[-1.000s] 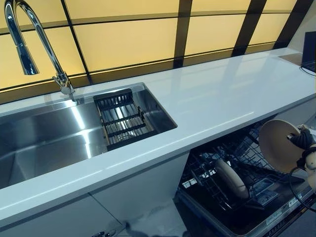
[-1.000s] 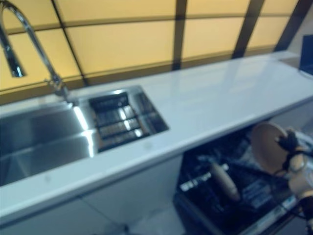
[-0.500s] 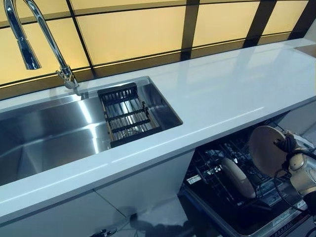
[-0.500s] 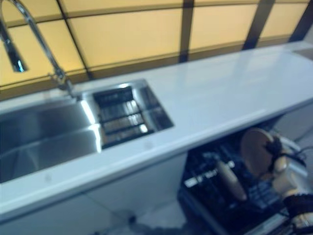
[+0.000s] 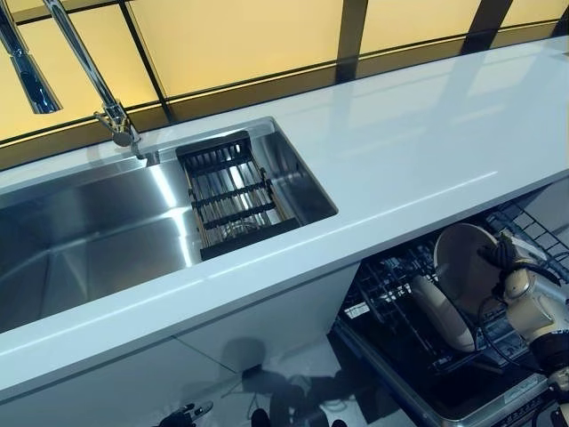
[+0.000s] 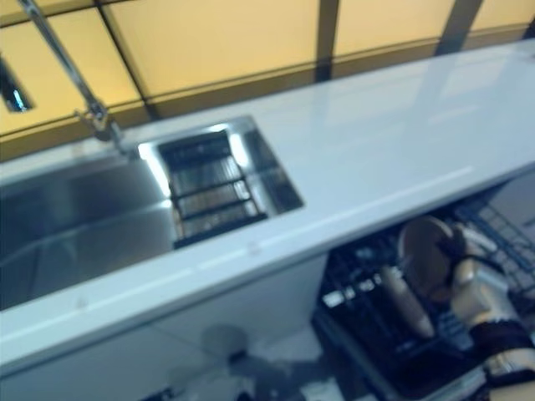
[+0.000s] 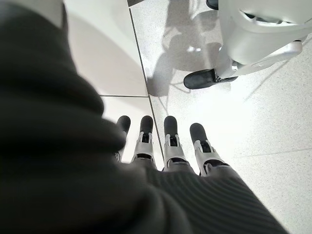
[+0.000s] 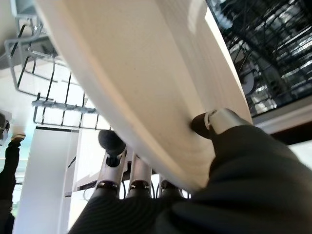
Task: Take plates into dishwasher
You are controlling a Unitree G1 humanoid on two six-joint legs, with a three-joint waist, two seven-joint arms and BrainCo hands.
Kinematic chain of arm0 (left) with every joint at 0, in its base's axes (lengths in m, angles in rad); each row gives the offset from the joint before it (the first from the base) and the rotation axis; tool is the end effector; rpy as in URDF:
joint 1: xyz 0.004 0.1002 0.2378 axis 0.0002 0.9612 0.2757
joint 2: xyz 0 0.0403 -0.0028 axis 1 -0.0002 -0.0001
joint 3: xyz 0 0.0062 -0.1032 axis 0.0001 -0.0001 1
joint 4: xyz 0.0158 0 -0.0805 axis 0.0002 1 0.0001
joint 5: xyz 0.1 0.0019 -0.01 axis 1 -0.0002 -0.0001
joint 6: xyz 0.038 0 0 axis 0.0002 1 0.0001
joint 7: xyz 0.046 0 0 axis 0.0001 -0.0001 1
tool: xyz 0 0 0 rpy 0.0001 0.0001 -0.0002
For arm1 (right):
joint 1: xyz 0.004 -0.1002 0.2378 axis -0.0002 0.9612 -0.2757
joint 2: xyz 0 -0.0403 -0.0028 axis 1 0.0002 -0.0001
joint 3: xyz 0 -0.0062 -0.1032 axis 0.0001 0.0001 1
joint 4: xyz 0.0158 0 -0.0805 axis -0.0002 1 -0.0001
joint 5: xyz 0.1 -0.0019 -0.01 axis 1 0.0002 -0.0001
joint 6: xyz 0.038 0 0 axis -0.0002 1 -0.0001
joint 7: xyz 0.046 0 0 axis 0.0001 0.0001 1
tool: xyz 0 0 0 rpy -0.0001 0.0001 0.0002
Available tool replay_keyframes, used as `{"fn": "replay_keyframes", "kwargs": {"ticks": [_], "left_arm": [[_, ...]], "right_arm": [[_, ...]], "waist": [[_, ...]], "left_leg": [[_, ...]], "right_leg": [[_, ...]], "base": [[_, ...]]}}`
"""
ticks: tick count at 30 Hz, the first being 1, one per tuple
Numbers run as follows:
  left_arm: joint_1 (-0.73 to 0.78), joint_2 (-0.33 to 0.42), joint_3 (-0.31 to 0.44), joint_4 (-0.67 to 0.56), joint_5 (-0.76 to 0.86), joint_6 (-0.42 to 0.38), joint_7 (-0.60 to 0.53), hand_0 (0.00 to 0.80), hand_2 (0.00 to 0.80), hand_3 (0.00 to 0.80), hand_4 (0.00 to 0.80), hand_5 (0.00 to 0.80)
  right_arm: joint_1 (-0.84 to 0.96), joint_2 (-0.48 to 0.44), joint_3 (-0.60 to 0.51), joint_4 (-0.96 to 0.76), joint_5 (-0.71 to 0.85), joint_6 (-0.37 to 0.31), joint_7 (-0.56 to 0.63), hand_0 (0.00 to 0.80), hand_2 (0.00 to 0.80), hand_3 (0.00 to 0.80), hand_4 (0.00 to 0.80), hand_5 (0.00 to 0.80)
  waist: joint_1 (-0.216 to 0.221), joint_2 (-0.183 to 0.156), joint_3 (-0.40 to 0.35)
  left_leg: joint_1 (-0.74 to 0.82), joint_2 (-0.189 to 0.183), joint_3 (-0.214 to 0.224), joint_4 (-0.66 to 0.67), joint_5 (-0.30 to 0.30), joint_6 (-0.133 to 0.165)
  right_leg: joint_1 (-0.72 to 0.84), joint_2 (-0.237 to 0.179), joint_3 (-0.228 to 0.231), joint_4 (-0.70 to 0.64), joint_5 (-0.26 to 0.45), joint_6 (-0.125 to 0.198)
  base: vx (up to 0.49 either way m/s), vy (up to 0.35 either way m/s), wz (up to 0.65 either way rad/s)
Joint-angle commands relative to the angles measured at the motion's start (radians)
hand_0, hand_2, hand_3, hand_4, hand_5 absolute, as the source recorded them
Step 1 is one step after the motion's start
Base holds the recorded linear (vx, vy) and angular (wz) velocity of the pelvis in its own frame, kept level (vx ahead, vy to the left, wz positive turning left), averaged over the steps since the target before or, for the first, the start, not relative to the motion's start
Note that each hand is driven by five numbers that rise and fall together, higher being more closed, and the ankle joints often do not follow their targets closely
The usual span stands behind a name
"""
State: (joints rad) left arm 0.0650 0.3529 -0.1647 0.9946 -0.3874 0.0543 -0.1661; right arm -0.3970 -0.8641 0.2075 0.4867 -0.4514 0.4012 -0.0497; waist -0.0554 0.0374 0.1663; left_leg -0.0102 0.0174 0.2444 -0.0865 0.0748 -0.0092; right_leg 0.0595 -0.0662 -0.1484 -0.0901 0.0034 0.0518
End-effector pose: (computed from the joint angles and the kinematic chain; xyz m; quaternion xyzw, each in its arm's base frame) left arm 0.0849 0.2518 -0.0977 -0.0230 0.5198 0.0416 0.8529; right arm 0.2560 -0.3274 0.1123 -0.6089 0.2138 -0.1683 0.7451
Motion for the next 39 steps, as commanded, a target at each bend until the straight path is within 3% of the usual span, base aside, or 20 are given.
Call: {"fn": "replay_keyframes", "kwargs": {"ticks": [1,27,34,38,39], "left_arm": [[-0.047,-0.015,0.023,0.002,-0.046,-0.018,0.007,0.0,0.0,0.0,0.0,0.0],[-0.071,-0.01,0.009,-0.042,-0.072,-0.004,0.014,0.0,0.0,0.0,0.0,0.0],[-0.081,-0.009,0.006,-0.046,-0.068,0.003,0.015,0.0,0.0,0.0,0.0,0.0],[-0.081,-0.006,0.008,-0.053,-0.063,0.012,0.015,0.0,0.0,0.0,0.0,0.0],[-0.081,-0.005,0.008,-0.052,-0.063,0.011,0.014,0.0,0.0,0.0,0.0,0.0]], "right_arm": [[-0.098,-0.013,0.022,0.037,-0.079,0.015,-0.013,0.8,0.8,0.8,0.8,0.8],[-0.127,0.038,0.126,0.151,-0.13,0.053,0.053,0.8,0.8,0.8,0.8,0.8],[-0.125,0.043,0.131,0.153,-0.12,0.067,0.084,0.8,0.8,0.8,0.8,0.8],[-0.116,0.046,0.122,0.152,-0.113,0.072,0.097,0.687,0.687,0.687,0.687,0.687],[-0.114,0.046,0.12,0.153,-0.109,0.071,0.095,0.615,0.615,0.615,0.615,0.615]], "waist": [[0.036,0.004,-0.001],[0.045,0.038,0.032],[0.045,0.033,0.034],[0.045,0.027,0.032],[0.045,0.026,0.031]], "left_leg": [[0.031,-0.05,-0.053,-0.001,-0.129,0.046],[0.009,-0.055,-0.065,-0.001,-0.121,0.043],[0.011,-0.055,-0.066,-0.001,-0.122,0.042],[0.013,-0.054,-0.067,-0.001,-0.123,0.042],[0.015,-0.053,-0.066,-0.001,-0.123,0.042]], "right_leg": [[-0.028,0.057,-0.049,0.003,-0.009,0.007],[-0.045,0.05,-0.053,0.003,-0.007,0.003],[-0.043,0.051,-0.053,0.003,-0.007,0.002],[-0.041,0.052,-0.053,0.003,-0.008,0.002],[-0.04,0.052,-0.053,0.003,-0.007,0.002]], "base": [[0.0,0.0,0.0],[0.0,0.0,0.01],[0.0,0.0,0.0],[0.0,0.0,0.0],[0.0,0.0,0.0]]}}
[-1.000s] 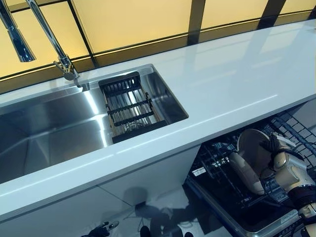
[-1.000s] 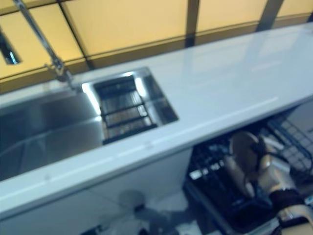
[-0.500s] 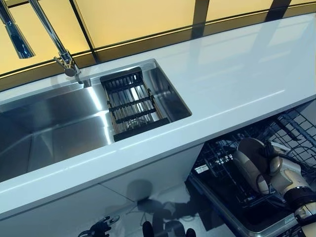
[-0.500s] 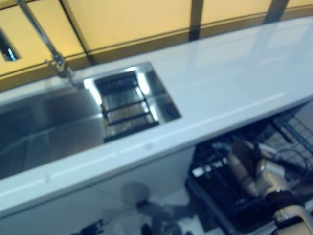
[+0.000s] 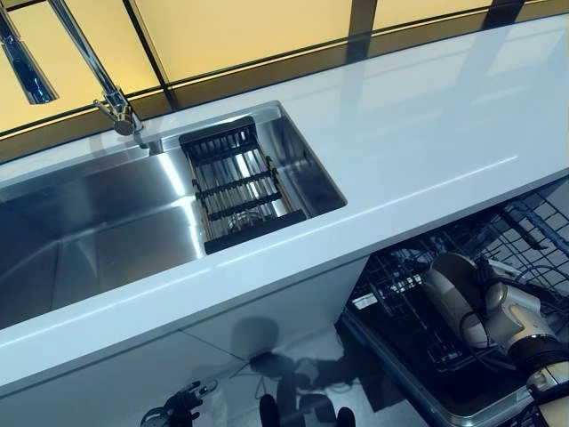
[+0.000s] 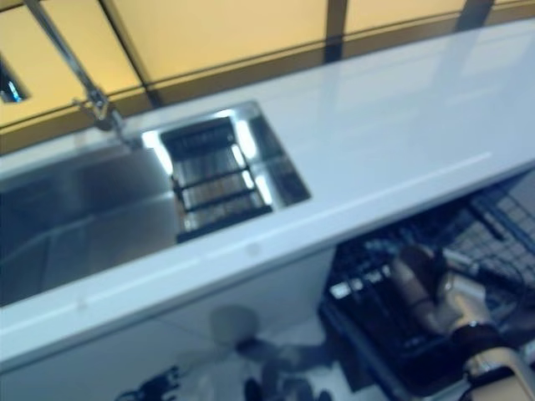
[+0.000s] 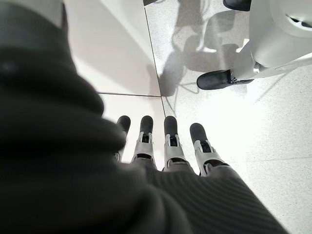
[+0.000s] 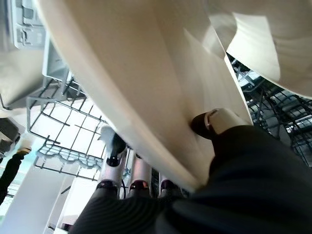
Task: Take plates into dishwasher
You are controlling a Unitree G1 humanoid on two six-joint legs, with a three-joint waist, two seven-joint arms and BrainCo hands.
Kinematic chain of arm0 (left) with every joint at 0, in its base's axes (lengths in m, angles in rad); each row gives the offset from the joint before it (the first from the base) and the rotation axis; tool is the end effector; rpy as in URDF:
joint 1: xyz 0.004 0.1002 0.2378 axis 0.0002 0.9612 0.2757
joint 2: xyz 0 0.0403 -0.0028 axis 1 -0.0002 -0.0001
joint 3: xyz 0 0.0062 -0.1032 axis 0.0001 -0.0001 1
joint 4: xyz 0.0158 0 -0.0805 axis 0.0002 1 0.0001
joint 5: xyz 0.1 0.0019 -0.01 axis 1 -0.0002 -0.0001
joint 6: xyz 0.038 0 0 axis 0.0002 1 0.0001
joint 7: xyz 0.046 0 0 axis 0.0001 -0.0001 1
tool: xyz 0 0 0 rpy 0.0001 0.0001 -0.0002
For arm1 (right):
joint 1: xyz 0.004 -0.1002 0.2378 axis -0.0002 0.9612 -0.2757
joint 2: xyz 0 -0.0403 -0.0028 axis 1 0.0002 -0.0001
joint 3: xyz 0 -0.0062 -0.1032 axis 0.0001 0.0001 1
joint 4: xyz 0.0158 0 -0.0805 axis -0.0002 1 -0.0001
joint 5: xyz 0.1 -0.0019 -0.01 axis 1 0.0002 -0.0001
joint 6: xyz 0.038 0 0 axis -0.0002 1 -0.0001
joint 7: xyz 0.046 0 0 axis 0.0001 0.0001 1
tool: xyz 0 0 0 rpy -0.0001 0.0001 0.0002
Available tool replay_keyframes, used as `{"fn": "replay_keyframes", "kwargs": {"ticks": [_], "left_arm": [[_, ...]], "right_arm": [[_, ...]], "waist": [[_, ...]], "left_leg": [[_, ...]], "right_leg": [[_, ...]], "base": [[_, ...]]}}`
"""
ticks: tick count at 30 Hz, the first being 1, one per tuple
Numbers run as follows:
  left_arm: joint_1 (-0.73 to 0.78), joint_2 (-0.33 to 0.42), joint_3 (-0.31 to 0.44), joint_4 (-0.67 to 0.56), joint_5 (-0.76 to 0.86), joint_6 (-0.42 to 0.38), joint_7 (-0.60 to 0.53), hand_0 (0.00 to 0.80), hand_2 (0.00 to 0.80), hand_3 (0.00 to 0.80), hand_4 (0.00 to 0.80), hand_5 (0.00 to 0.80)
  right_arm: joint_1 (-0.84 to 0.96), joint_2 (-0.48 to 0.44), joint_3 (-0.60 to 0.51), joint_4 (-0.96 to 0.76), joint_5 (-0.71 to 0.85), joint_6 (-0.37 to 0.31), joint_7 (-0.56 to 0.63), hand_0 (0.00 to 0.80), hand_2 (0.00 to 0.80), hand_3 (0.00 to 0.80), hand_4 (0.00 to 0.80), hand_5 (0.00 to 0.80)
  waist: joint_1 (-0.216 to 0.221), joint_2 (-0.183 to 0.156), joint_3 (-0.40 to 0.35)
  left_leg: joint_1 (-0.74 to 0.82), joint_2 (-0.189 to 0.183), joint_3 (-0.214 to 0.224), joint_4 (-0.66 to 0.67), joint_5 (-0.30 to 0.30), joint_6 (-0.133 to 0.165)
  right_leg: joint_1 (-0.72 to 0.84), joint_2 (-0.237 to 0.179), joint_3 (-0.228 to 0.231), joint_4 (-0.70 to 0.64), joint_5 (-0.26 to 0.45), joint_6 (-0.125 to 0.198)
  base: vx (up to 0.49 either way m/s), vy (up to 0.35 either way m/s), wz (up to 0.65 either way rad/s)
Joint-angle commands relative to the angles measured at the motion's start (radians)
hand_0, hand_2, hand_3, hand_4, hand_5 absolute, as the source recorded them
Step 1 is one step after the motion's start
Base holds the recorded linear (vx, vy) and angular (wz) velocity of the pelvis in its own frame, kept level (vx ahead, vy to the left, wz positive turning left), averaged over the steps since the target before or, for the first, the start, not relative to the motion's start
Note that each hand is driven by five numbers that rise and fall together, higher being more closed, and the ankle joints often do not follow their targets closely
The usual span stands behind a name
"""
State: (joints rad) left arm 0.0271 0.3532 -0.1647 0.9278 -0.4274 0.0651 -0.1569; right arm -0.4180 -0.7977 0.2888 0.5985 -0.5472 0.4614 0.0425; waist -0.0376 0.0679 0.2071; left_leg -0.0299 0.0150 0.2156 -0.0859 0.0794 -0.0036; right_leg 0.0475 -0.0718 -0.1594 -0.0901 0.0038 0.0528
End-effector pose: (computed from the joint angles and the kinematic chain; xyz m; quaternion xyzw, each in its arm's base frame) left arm 0.1089 0.2470 -0.0897 -0.0376 0.4791 0.0363 0.8762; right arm 0.2561 -0.3204 0.0843 -0.6261 0.3044 -0.1185 0.7080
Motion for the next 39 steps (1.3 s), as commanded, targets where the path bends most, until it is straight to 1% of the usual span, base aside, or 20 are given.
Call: {"fn": "replay_keyframes", "kwargs": {"ticks": [1,3,4,5,6,7,8,17,23,31,32,35,39], "left_arm": [[-0.042,-0.006,0.009,0.016,-0.021,-0.001,0.004,0.0,0.0,0.0,0.0,0.0],[-0.045,-0.007,0.01,0.018,-0.017,0.002,0.006,0.0,0.0,0.0,0.0,0.0],[-0.046,-0.007,0.01,0.017,-0.016,0.003,0.007,0.0,0.0,0.0,0.0,0.0],[-0.046,-0.007,0.011,0.016,-0.015,0.005,0.008,0.0,0.0,0.0,0.0,0.0],[-0.046,-0.007,0.011,0.014,-0.014,0.006,0.009,0.0,0.0,0.0,0.0,0.0],[-0.045,-0.008,0.011,0.013,-0.013,0.006,0.01,0.0,0.0,0.0,0.0,0.0],[-0.045,-0.008,0.01,0.014,-0.011,0.005,0.011,0.0,0.0,0.0,0.0,0.0],[-0.044,-0.011,0.014,0.024,-0.006,0.004,0.014,0.0,0.0,0.0,0.0,0.0],[-0.037,-0.008,0.024,0.028,0.0,0.005,0.013,0.0,0.0,0.0,0.0,0.0],[-0.026,-0.001,0.042,0.038,0.018,0.01,0.013,0.0,0.0,0.0,0.0,0.0],[-0.026,-0.001,0.043,0.038,0.019,0.012,0.014,0.0,0.0,0.0,0.0,0.0],[-0.021,0.005,0.05,0.055,0.031,0.013,0.014,0.0,0.0,0.0,0.0,0.0],[-0.021,0.01,0.06,0.087,0.015,0.013,0.024,0.0,0.0,0.0,0.0,0.0]], "right_arm": [[-0.089,-0.019,0.035,0.041,-0.011,0.009,0.002,0.549,0.549,0.549,0.549,0.549],[-0.087,-0.017,0.033,0.04,-0.011,0.009,0.0,0.348,0.348,0.348,0.348,0.348],[-0.088,-0.016,0.031,0.038,-0.011,0.011,0.002,0.204,0.204,0.204,0.204,0.204],[-0.088,-0.016,0.028,0.037,-0.018,0.013,0.009,0.216,0.216,0.216,0.216,0.216],[-0.086,-0.016,0.026,0.035,-0.015,0.014,0.007,0.201,0.201,0.201,0.201,0.201],[-0.084,-0.015,0.024,0.033,-0.016,0.014,0.003,0.141,0.141,0.141,0.141,0.141],[-0.081,-0.015,0.023,0.032,-0.014,0.014,-0.003,0.0,0.0,0.0,0.0,0.0],[-0.076,-0.021,0.001,-0.001,-0.019,0.03,0.002,0.0,0.0,0.0,0.0,0.0],[-0.071,-0.064,-0.047,-0.084,-0.064,0.05,0.035,0.0,0.0,0.0,0.0,0.0],[-0.038,-0.175,-0.152,-0.182,-0.066,0.075,0.072,0.0,0.0,0.0,0.0,0.0],[-0.037,-0.181,-0.156,-0.185,-0.061,0.077,0.071,0.0,0.0,0.0,0.0,0.0],[-0.034,-0.244,-0.208,-0.193,-0.043,0.087,0.089,0.0,0.0,0.0,0.0,0.0],[-0.029,-0.301,-0.241,-0.179,-0.019,0.096,0.108,0.0,0.0,0.0,0.0,0.0]], "waist": [[0.027,-0.006,-0.01],[0.027,-0.01,-0.012],[0.027,-0.01,-0.012],[0.026,-0.011,-0.013],[0.027,-0.012,-0.013],[0.027,-0.012,-0.014],[0.027,-0.013,-0.014],[0.022,-0.021,-0.019],[0.01,-0.034,-0.026],[-0.003,-0.067,-0.054],[-0.004,-0.068,-0.055],[-0.009,-0.083,-0.069],[-0.014,-0.096,-0.084]], "left_leg": [[0.036,-0.051,-0.038,-0.001,-0.128,0.036],[0.037,-0.05,-0.038,-0.001,-0.128,0.036],[0.038,-0.05,-0.038,-0.001,-0.128,0.035],[0.039,-0.05,-0.038,-0.001,-0.128,0.035],[0.04,-0.049,-0.038,-0.001,-0.128,0.035],[0.04,-0.049,-0.039,-0.001,-0.129,0.035],[0.041,-0.049,-0.039,-0.001,-0.129,0.035],[0.05,-0.048,-0.038,-0.001,-0.129,0.034],[0.064,-0.045,-0.031,-0.001,-0.131,0.032],[0.088,-0.04,-0.022,-0.001,-0.137,0.031],[0.089,-0.039,-0.021,-0.001,-0.138,0.031],[0.1,-0.036,-0.014,-0.001,-0.144,0.032],[0.109,-0.03,-0.01,-0.001,-0.147,0.031]], "right_leg": [[-0.027,0.059,-0.041,0.003,-0.008,0.001],[-0.025,0.059,-0.039,0.003,-0.008,0.001],[-0.024,0.06,-0.039,0.003,-0.008,0.001],[-0.023,0.06,-0.038,0.003,-0.008,0.001],[-0.023,0.061,-0.037,0.003,-0.009,0.001],[-0.022,0.061,-0.036,0.003,-0.009,0.001],[-0.021,0.061,-0.036,0.003,-0.009,0.001],[-0.014,0.063,-0.03,0.003,-0.009,0.001],[-0.001,0.066,-0.02,0.003,-0.009,0.003],[0.019,0.074,-0.007,0.003,-0.013,0.005],[0.019,0.074,-0.006,0.003,-0.013,0.005],[0.028,0.079,0.0,0.003,-0.018,0.004],[0.038,0.084,-0.001,0.003,-0.027,-0.002]], "base": [[0.0,0.0,0.0],[0.0,0.0,0.0],[0.0,0.0,0.0],[0.0,0.0,0.0],[0.0,0.0,0.0],[0.0,0.0,0.0],[0.0,0.0,0.0],[0.0,0.0,0.0],[0.0,0.0,0.0],[0.0,0.0,0.0],[0.0,0.0,0.0],[-0.004,-0.014,-0.03],[-0.03,-0.045,-0.05]]}}
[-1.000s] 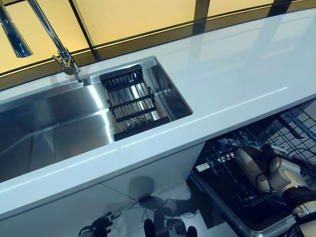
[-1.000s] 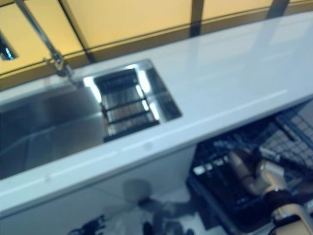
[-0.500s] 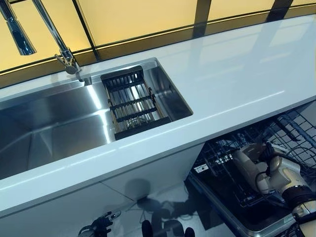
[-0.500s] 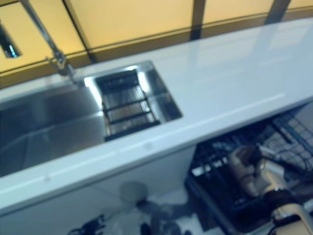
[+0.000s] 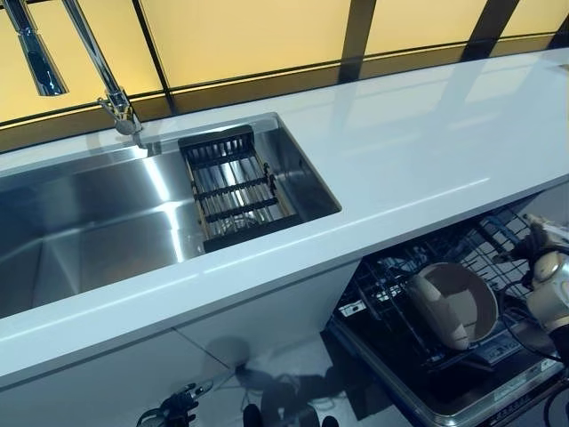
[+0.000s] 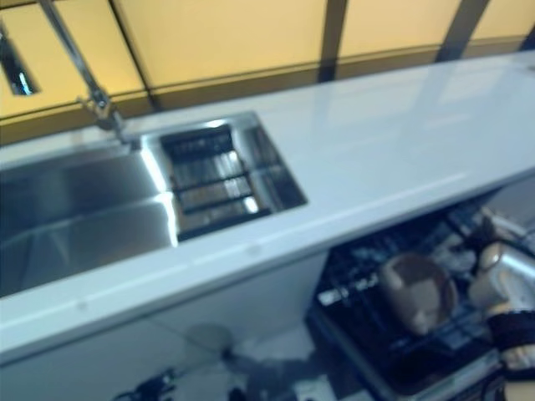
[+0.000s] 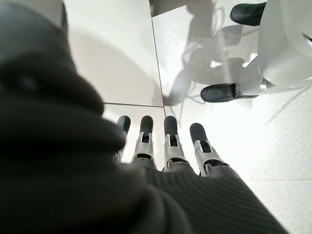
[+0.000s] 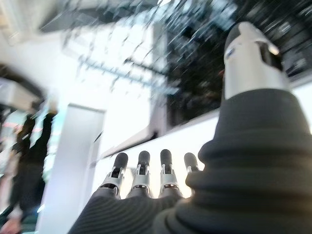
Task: Take plates into dishwasher
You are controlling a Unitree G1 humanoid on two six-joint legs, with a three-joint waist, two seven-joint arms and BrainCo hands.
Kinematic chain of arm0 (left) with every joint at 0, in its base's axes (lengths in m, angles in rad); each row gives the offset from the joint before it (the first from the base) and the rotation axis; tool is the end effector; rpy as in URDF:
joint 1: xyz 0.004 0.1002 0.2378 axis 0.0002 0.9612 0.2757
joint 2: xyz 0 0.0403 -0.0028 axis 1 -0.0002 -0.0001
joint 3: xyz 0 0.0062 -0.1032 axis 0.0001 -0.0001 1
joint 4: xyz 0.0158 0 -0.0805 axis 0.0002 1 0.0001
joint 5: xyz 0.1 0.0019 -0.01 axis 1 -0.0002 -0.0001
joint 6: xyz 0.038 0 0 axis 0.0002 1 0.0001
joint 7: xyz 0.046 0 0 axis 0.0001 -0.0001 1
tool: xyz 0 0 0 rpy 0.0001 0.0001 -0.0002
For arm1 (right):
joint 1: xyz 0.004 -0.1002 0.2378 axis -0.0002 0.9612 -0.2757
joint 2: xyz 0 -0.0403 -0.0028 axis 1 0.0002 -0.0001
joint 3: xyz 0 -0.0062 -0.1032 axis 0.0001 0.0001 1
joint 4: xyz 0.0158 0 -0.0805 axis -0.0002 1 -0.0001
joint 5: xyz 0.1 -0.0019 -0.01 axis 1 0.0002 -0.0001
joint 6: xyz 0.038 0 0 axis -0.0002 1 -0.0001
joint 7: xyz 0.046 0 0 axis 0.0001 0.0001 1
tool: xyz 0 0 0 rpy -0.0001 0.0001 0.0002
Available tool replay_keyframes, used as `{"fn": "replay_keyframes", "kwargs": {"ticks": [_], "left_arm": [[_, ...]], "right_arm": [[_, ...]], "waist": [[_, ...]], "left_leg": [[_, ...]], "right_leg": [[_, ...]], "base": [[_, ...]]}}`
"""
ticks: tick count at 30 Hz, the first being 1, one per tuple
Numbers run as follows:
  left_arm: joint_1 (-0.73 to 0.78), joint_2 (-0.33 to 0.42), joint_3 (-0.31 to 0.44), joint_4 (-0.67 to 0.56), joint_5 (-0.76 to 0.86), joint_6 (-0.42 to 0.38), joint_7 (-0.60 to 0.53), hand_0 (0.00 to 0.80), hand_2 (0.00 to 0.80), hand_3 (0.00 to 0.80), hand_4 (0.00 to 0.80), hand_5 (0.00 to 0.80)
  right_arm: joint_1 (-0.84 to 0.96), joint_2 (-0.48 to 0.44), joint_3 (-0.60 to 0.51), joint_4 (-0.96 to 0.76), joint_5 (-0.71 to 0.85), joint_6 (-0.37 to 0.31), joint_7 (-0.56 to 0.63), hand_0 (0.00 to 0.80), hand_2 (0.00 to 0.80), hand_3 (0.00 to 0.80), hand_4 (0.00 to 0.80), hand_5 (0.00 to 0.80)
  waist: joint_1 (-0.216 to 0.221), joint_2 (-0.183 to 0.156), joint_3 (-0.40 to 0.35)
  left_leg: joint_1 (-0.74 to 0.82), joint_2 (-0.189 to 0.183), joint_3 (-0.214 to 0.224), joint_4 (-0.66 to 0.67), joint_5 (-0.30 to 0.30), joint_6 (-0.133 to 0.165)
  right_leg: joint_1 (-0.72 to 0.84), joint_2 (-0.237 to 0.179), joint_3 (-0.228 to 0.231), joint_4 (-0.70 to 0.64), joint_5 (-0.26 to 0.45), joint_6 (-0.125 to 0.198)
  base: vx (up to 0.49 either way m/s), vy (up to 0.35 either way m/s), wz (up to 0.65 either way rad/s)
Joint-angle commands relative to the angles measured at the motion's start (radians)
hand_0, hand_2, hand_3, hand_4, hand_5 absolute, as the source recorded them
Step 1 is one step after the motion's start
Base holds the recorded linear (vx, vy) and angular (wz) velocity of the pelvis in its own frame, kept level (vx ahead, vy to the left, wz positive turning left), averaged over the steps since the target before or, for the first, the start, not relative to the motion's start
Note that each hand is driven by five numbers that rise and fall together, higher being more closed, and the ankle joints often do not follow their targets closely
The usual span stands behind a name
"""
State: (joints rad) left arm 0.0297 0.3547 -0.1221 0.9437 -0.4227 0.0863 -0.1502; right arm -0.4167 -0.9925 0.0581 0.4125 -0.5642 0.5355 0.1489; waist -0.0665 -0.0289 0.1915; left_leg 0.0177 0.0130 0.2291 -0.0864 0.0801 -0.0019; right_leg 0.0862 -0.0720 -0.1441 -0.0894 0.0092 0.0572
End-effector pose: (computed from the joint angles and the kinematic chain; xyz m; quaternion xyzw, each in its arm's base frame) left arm 0.1053 0.2529 -0.0899 -0.0447 0.4888 0.0600 0.8692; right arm 0.2459 -0.3589 0.1730 -0.6129 0.2602 -0.2385 0.7070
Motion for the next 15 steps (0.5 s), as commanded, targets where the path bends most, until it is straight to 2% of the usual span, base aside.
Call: {"fn": "replay_keyframes", "kwargs": {"ticks": [1,6,7,8,9,10,11,12,13,14,15], "left_arm": [[-0.023,0.009,0.023,0.082,-0.001,-0.008,0.024,0.0,0.0,0.0,0.0,0.0],[-0.007,0.016,0.06,0.112,-0.043,-0.01,0.059,0.0,0.0,0.0,0.0,0.0],[-0.002,0.021,0.071,0.123,-0.066,-0.015,0.071,0.0,0.0,0.0,0.0,0.0],[0.004,0.021,0.086,0.126,-0.082,-0.017,0.081,0.0,0.0,0.0,0.0,0.0],[0.006,0.019,0.092,0.124,-0.088,-0.019,0.084,0.0,0.0,0.0,0.0,0.0],[0.006,0.017,0.096,0.122,-0.091,-0.017,0.086,0.0,0.0,0.0,0.0,0.0],[0.003,0.014,0.098,0.117,-0.104,-0.013,0.086,0.0,0.0,0.0,0.0,0.0],[-0.006,0.009,0.098,0.112,-0.115,-0.007,0.086,0.0,0.0,0.0,0.0,0.0],[-0.014,0.002,0.099,0.11,-0.114,0.001,0.086,0.0,0.0,0.0,0.0,0.0],[-0.027,-0.008,0.101,0.122,-0.109,0.005,0.087,0.0,0.0,0.0,0.0,0.0],[-0.037,-0.013,0.1,0.133,-0.105,0.011,0.096,0.0,0.0,0.0,0.0,0.0]], "right_arm": [[-0.029,-0.122,-0.019,0.015,0.001,0.027,0.012,0.0,0.0,0.0,0.0,0.0],[-0.02,-0.183,-0.036,0.061,0.006,0.037,0.047,0.0,0.0,0.0,0.0,0.0],[-0.018,-0.2,-0.039,0.09,0.025,0.032,0.042,0.0,0.0,0.0,0.0,0.0],[-0.027,-0.218,-0.04,0.134,0.046,0.028,0.025,0.0,0.0,0.0,0.0,0.0],[-0.04,-0.233,-0.037,0.155,0.06,0.035,0.022,0.0,0.0,0.0,0.0,0.0],[-0.06,-0.246,-0.031,0.173,0.068,0.04,0.019,0.0,0.0,0.0,0.0,0.0],[-0.093,-0.263,-0.018,0.199,0.071,0.032,0.023,0.0,0.0,0.0,0.0,0.0],[-0.128,-0.278,0.001,0.229,0.077,0.02,0.024,0.0,0.0,0.0,0.0,0.0],[-0.148,-0.287,0.013,0.249,0.081,0.011,0.019,0.0,0.0,0.0,0.0,0.0],[-0.141,-0.305,0.01,0.26,0.087,-0.003,0.017,0.0,0.0,0.0,0.0,0.0],[-0.129,-0.316,0.001,0.264,0.096,-0.006,0.016,0.0,0.0,0.0,0.0,0.0]], "waist": [[0.015,-0.003,-0.072],[0.024,-0.023,-0.076],[0.029,-0.03,-0.072],[0.039,-0.043,-0.062],[0.049,-0.051,-0.049],[0.061,-0.058,-0.04],[0.071,-0.064,-0.034],[0.074,-0.071,-0.031],[0.072,-0.077,-0.032],[0.06,-0.08,-0.042],[0.051,-0.083,-0.05]], "left_leg": [[0.065,-0.025,-0.022,-0.001,-0.149,0.029],[0.078,-0.008,-0.022,-0.001,-0.139,0.02],[0.072,-0.006,-0.031,-0.001,-0.125,0.009],[0.033,-0.003,-0.048,-0.001,-0.083,-0.026],[0.005,-0.003,-0.075,-0.001,-0.064,-0.041],[-0.002,-0.004,-0.1,-0.001,-0.051,-0.043],[0.022,-0.003,-0.095,-0.001,-0.049,-0.034],[0.034,-0.001,-0.066,0.031,-0.076,-0.023],[0.041,0.003,-0.034,0.072,-0.111,-0.014],[0.062,0.016,-0.002,0.135,-0.177,-0.009],[0.072,0.021,0.012,0.17,-0.197,-0.004]], "right_leg": [[0.004,0.086,-0.021,0.002,-0.037,-0.01],[0.014,0.101,-0.049,0.031,-0.071,-0.034],[0.021,0.11,-0.06,0.03,-0.075,-0.04],[0.037,0.119,-0.073,0.007,-0.064,-0.045],[0.04,0.122,-0.069,0.002,-0.057,-0.046],[0.036,0.122,-0.064,0.002,-0.052,-0.047],[0.03,0.114,-0.064,0.002,-0.051,-0.049],[0.023,0.103,-0.072,0.002,-0.05,-0.05],[0.015,0.093,-0.083,0.002,-0.05,-0.051],[0.01,0.084,-0.089,0.002,-0.046,-0.048],[0.002,0.08,-0.095,0.002,-0.041,-0.05]], "base": [[-0.032,-0.072,-0.1],[-0.042,-0.117,-0.08],[-0.133,-0.175,-0.01],[-0.214,-0.226,0.03],[-0.255,-0.191,0.06],[-0.208,-0.112,0.1],[-0.193,-0.056,0.06],[-0.196,0.005,-0.02],[-0.168,0.059,-0.13],[-0.147,0.082,-0.15],[-0.113,0.08,-0.05]]}}
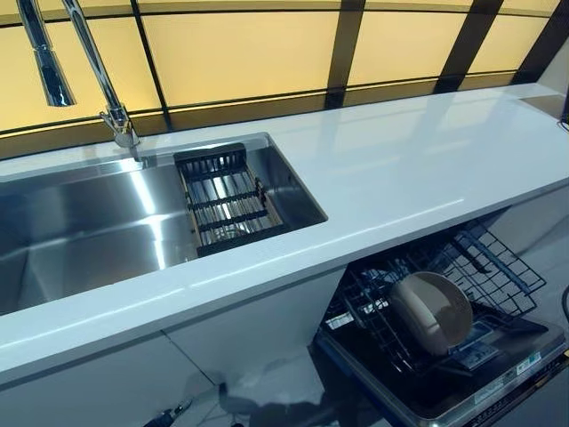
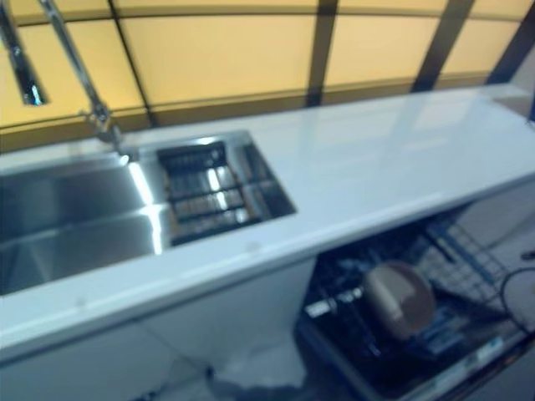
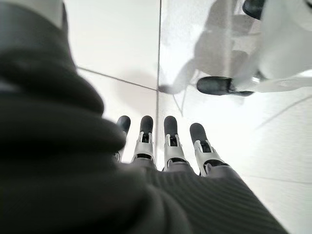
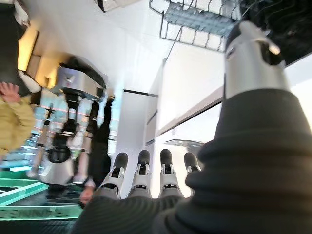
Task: Take plates into dishwasher
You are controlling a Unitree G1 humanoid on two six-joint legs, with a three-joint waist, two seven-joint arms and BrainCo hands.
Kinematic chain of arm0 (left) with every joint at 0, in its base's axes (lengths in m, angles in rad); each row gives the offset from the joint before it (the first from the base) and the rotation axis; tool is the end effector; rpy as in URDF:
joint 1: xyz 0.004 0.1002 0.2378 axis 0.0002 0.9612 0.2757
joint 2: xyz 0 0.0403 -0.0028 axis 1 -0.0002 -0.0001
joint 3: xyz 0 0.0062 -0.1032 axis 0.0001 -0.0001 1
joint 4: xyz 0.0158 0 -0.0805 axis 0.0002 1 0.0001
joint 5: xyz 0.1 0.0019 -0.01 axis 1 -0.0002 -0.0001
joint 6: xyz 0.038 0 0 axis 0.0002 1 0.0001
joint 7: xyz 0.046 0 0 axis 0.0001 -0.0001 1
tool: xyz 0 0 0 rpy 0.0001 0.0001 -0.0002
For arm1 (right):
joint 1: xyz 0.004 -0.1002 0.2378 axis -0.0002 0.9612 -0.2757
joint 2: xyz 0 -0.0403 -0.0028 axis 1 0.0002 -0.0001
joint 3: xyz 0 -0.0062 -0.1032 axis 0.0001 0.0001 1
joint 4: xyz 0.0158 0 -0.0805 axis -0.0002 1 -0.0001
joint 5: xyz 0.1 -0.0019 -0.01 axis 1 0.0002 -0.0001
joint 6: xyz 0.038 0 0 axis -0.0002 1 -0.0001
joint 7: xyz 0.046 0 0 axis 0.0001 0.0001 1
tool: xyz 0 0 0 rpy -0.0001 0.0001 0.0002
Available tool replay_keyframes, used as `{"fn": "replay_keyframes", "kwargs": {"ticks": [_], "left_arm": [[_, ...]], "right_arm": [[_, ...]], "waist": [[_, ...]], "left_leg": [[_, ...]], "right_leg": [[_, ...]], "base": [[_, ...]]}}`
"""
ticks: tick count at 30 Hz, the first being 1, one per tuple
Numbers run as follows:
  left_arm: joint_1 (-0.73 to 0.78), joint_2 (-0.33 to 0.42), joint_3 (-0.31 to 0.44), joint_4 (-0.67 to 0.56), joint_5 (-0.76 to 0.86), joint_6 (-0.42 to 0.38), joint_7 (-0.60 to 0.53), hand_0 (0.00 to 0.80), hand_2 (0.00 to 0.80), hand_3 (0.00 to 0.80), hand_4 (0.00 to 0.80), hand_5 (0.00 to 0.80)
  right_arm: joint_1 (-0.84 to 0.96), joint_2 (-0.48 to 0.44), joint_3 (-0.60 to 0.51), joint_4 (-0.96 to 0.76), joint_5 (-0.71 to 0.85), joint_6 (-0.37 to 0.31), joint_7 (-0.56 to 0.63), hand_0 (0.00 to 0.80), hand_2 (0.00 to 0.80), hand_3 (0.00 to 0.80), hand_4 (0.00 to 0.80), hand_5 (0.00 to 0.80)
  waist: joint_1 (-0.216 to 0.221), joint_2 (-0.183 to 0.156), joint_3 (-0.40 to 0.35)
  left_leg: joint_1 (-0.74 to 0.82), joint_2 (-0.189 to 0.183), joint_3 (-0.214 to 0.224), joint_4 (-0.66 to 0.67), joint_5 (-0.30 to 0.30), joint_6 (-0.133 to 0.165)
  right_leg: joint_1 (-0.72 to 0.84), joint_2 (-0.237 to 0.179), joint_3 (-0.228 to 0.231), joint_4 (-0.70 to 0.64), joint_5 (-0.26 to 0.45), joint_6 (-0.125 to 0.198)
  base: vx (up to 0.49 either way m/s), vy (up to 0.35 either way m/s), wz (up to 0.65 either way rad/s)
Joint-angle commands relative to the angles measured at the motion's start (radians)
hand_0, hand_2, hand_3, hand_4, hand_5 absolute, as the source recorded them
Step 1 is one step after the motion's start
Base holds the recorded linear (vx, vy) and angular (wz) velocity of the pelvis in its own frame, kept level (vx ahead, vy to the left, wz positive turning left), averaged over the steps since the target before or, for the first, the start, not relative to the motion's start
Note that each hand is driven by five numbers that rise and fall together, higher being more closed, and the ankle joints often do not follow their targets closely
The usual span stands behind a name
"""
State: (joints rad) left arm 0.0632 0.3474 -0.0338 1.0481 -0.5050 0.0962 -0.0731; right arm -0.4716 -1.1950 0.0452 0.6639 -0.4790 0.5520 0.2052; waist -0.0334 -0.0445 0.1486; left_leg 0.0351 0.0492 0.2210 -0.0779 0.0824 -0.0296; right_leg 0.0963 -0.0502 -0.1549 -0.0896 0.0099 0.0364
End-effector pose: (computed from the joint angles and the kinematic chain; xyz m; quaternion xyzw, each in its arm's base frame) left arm 0.0764 0.2637 -0.0981 -0.0866 0.5245 0.1695 0.8299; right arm 0.2151 -0.4177 0.2109 -0.5693 0.3603 -0.3225 0.6649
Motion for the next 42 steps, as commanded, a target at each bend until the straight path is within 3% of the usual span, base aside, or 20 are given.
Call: {"fn": "replay_keyframes", "kwargs": {"ticks": [1,3,5,7,8,10,12,18,22,25,26,27,29,32,34,38,39,40,42], "left_arm": [[-0.083,-0.01,0.017,0.042,-0.013,0.01,0.02,0.0,0.0,0.0,0.0,0.0],[-0.103,-0.009,0.018,0.05,0.005,0.029,0.015,0.0,0.0,0.0,0.0,0.0],[-0.129,0.002,0.004,0.055,-0.003,0.04,0.018,0.0,0.0,0.0,0.0,0.0],[-0.154,0.016,-0.006,0.053,-0.014,0.055,0.029,0.0,0.0,0.0,0.0,0.0],[-0.177,0.02,-0.018,0.059,-0.019,0.05,0.045,0.0,0.0,0.0,0.0,0.0],[-0.179,0.024,-0.021,0.057,-0.02,0.042,0.062,0.0,0.0,0.0,0.0,0.0],[-0.175,0.044,-0.011,0.066,-0.032,0.045,0.088,0.0,0.0,0.0,0.0,0.0],[-0.147,0.053,0.014,0.103,-0.083,0.037,0.106,0.0,0.0,0.0,0.0,0.0],[-0.132,0.031,0.007,0.1,-0.085,0.016,0.085,0.0,0.0,0.0,0.0,0.0],[-0.138,0.032,-0.016,0.081,-0.039,0.029,0.083,0.0,0.0,0.0,0.0,0.0],[-0.132,0.041,-0.023,0.073,-0.027,0.039,0.079,0.0,0.0,0.0,0.0,0.0],[-0.123,0.048,-0.025,0.066,-0.01,0.049,0.075,0.0,0.0,0.0,0.0,0.0],[-0.11,0.07,-0.034,0.071,0.015,0.052,0.066,0.0,0.0,0.0,0.0,0.0],[-0.094,0.097,-0.012,0.086,0.004,0.065,0.078,0.0,0.0,0.0,0.0,0.0],[-0.071,0.114,0.031,0.088,-0.008,0.092,0.086,0.0,0.0,0.0,0.0,0.0],[-0.068,0.143,0.084,0.16,0.005,0.105,0.066,0.0,0.0,0.0,0.0,0.0],[-0.071,0.148,0.09,0.165,0.009,0.116,0.065,0.0,0.0,0.0,0.0,0.0],[-0.072,0.145,0.094,0.155,-0.005,0.121,0.08,0.0,0.0,0.0,0.0,0.0],[-0.075,0.126,0.102,0.131,-0.05,0.107,0.107,0.0,0.0,0.0,0.0,0.0]], "right_arm": [[-0.044,-0.135,-0.004,0.017,0.027,-0.026,-0.044,0.0,0.0,0.0,0.0,0.0],[0.007,-0.157,-0.048,0.031,0.046,-0.036,-0.05,0.0,0.0,0.0,0.0,0.0],[0.028,-0.156,-0.07,0.055,0.078,-0.041,-0.071,0.0,0.0,0.0,0.0,0.0],[0.01,-0.151,-0.064,0.081,0.109,-0.04,-0.085,0.0,0.0,0.0,0.0,0.0],[0.002,-0.142,-0.054,0.088,0.129,-0.018,-0.091,0.0,0.0,0.0,0.0,0.0],[0.005,-0.119,-0.051,0.088,0.14,-0.001,-0.115,0.0,0.0,0.0,0.0,0.0],[0.004,-0.103,-0.031,0.107,0.193,0.006,-0.151,0.0,0.0,0.0,0.0,0.0],[-0.104,-0.1,0.038,0.2,0.219,-0.018,-0.111,0.0,0.0,0.0,0.0,0.0],[-0.159,-0.086,0.089,0.296,0.235,-0.049,-0.114,0.0,0.0,0.0,0.0,0.0],[-0.123,-0.036,0.069,0.317,0.278,-0.049,-0.095,0.0,0.0,0.0,0.0,0.0],[-0.078,-0.015,0.038,0.316,0.28,-0.06,-0.095,0.0,0.0,0.0,0.0,0.0],[-0.016,0.007,-0.006,0.309,0.292,-0.075,-0.104,0.0,0.0,0.0,0.0,0.0],[0.125,0.056,-0.106,0.26,0.332,-0.07,-0.12,0.0,0.0,0.0,0.0,0.0],[0.209,0.121,-0.155,0.257,0.363,-0.07,-0.113,0.0,0.0,0.0,0.0,0.0],[0.258,0.204,-0.182,0.275,0.46,-0.079,-0.118,0.0,0.0,0.0,0.0,0.0],[0.279,0.305,-0.2,0.357,0.542,-0.119,-0.152,0.0,0.0,0.0,0.0,0.0],[0.276,0.32,-0.197,0.371,0.56,-0.124,-0.156,0.0,0.0,0.0,0.0,0.0],[0.261,0.336,-0.192,0.383,0.577,-0.136,-0.173,0.0,0.0,0.0,0.0,0.0],[0.246,0.359,-0.185,0.392,0.636,-0.142,-0.184,0.0,0.0,0.0,0.0,0.0]], "waist": [[0.002,-0.07,-0.019],[-0.014,-0.063,-0.033],[-0.019,-0.036,-0.02],[-0.029,-0.021,-0.003],[-0.031,-0.018,0.012],[-0.025,-0.017,0.028],[-0.012,-0.014,0.043],[0.018,0.001,0.021],[0.038,0.007,0.008],[0.031,0.002,0.026],[0.038,-0.011,0.04],[0.037,-0.008,0.052],[0.011,0.007,0.063],[0.009,0.025,0.057],[0.03,0.051,0.043],[0.06,0.051,0.024],[0.064,0.043,0.024],[0.077,0.027,0.029],[0.081,0.018,0.042]], "left_leg": [[0.068,-0.002,0.031,0.234,-0.196,0.023],[0.1,0.017,0.031,0.309,-0.201,0.018],[0.146,0.003,-0.023,0.237,-0.253,0.029],[0.196,0.01,0.01,0.148,-0.267,0.024],[0.19,0.003,0.015,0.105,-0.283,0.039],[0.18,-0.004,0.0,0.1,-0.288,0.044],[0.176,-0.014,0.0,0.069,-0.286,0.048],[0.165,-0.066,-0.043,0.119,-0.308,0.047],[0.121,-0.095,-0.074,0.246,-0.298,0.042],[0.086,-0.117,-0.027,0.276,-0.38,0.091],[0.066,-0.127,-0.011,0.29,-0.376,0.104],[0.068,-0.126,-0.01,0.279,-0.366,0.111],[0.073,-0.122,-0.039,0.246,-0.338,0.132],[0.074,-0.1,-0.034,0.188,-0.296,0.141],[0.067,-0.065,-0.034,0.152,-0.283,0.15],[-0.002,-0.032,-0.076,0.246,-0.316,0.173],[-0.011,-0.025,-0.077,0.26,-0.324,0.173],[-0.027,0.001,-0.046,0.287,-0.329,0.155],[-0.045,0.024,-0.037,0.303,-0.325,0.131]], "right_leg": [[-0.022,0.058,-0.076,0.003,-0.039,-0.039],[-0.056,0.065,-0.071,0.027,-0.054,-0.051],[-0.157,0.082,-0.042,0.139,-0.072,-0.038],[-0.199,0.082,-0.074,0.177,-0.08,-0.023],[-0.227,0.07,-0.087,0.186,-0.069,-0.011],[-0.25,0.067,-0.083,0.189,-0.051,0.005],[-0.267,0.06,-0.106,0.18,-0.03,0.029],[-0.249,0.07,-0.109,0.109,-0.015,0.02],[-0.217,0.074,-0.075,0.052,0.004,0.015],[-0.228,0.048,-0.052,0.003,0.103,0.077],[-0.252,0.031,-0.046,0.002,0.122,0.09],[-0.257,0.024,-0.033,0.002,0.133,0.095],[-0.271,0.023,0.044,0.072,0.161,0.082],[-0.254,-0.007,0.001,0.222,0.104,0.054],[-0.189,-0.067,-0.034,0.322,0.045,0.034],[-0.107,-0.16,-0.01,0.307,0.039,-0.004],[-0.108,-0.164,-0.004,0.281,0.043,0.005],[-0.068,-0.148,-0.044,0.168,0.017,0.021],[-0.075,-0.122,-0.027,0.169,-0.028,0.033]], "base": [[-0.129,0.072,0.05],[-0.166,0.104,0.16],[-0.333,0.171,-0.01],[-0.401,0.169,0.0],[-0.367,0.134,0.3],[-0.364,0.107,0.32],[-0.432,0.115,0.15],[-0.259,0.103,-0.04],[-0.288,0.154,-0.24],[-0.355,0.192,-0.31],[-0.342,0.102,-0.17],[-0.292,0.076,-0.18],[-0.216,0.054,-0.2],[-0.174,-0.031,-0.17],[-0.133,-0.125,-0.38],[-0.132,-0.262,-0.25],[-0.2,-0.475,-0.29],[-0.185,-0.528,-0.46],[-0.169,-0.445,-0.67]]}}
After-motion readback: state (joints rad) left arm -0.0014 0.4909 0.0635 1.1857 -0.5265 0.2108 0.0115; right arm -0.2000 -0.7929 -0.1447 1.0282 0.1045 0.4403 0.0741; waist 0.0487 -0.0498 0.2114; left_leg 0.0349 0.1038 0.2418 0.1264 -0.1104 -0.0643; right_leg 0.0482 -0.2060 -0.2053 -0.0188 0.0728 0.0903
